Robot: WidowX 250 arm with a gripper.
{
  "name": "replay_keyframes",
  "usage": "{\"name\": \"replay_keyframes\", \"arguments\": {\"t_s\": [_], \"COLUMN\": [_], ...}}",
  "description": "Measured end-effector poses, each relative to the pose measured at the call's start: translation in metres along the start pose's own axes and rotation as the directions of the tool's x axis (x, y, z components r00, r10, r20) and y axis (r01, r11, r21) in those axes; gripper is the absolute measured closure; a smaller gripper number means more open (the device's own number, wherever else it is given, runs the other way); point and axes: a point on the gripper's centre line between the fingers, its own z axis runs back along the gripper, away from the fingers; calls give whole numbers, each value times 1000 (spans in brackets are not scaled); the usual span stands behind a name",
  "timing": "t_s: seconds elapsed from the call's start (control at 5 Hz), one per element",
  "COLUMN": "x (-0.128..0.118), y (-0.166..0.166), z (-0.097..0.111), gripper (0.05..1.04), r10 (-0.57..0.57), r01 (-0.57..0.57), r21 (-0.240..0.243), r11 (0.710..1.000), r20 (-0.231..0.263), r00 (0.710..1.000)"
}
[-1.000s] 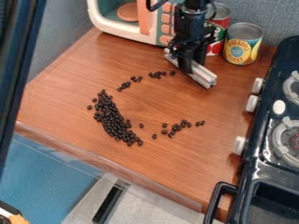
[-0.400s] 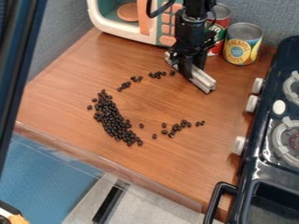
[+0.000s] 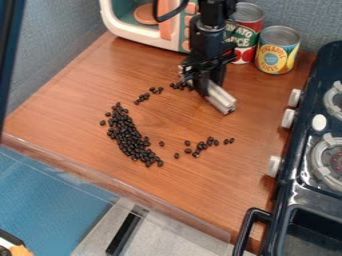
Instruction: Sweep into pile
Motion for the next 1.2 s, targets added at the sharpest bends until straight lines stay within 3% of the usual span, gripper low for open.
{"name": "replay_keyframes", "arguments": {"t_s": [1.2], "x": [25], "y": [53], "z": [0], "gripper": [716], "r10": [58], "r01": [-58], "r21": [6], "r11": [998], "r20": [-11], "r00": [998]}}
